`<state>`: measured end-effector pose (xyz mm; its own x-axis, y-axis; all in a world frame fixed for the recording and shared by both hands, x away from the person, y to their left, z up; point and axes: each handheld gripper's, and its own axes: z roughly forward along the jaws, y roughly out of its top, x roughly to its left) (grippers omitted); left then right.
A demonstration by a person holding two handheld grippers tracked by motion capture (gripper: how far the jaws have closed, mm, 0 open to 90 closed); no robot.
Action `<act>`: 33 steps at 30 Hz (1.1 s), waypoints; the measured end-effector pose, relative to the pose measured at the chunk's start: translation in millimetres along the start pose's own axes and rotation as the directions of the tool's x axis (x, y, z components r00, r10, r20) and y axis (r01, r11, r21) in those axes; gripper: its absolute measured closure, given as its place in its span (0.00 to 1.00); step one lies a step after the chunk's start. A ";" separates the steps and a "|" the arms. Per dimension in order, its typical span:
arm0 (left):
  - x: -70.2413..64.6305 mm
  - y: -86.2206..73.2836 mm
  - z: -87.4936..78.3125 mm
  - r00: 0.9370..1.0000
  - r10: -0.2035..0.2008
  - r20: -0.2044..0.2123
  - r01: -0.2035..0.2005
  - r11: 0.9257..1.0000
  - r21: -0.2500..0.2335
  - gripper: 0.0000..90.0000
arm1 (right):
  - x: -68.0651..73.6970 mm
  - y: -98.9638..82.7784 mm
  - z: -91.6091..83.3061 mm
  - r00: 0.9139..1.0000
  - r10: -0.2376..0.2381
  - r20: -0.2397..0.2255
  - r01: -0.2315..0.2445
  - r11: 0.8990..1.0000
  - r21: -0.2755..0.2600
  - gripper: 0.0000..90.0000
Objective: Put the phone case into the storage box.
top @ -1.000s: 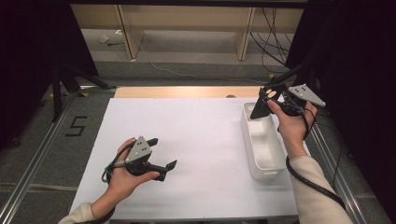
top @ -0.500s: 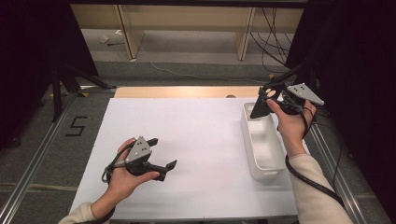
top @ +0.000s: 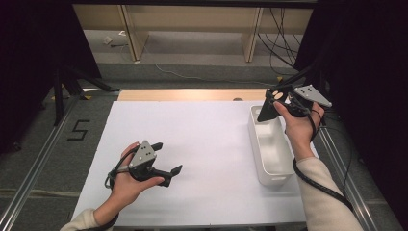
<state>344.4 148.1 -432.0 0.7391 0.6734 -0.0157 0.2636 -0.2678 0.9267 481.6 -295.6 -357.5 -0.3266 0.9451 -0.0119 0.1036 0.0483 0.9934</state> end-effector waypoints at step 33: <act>0.3 -0.3 0.4 1.000 0.002 0.001 -0.002 1.000 0.001 0.00 | -0.5 -2.4 10.9 1.000 -0.010 0.001 0.010 1.000 0.007 0.17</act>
<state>344.8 148.1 -432.4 0.7407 0.6717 -0.0139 0.2623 -0.2701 0.9264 491.7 -292.6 -361.1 -0.3263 0.9450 -0.0218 0.1072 0.0599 0.9924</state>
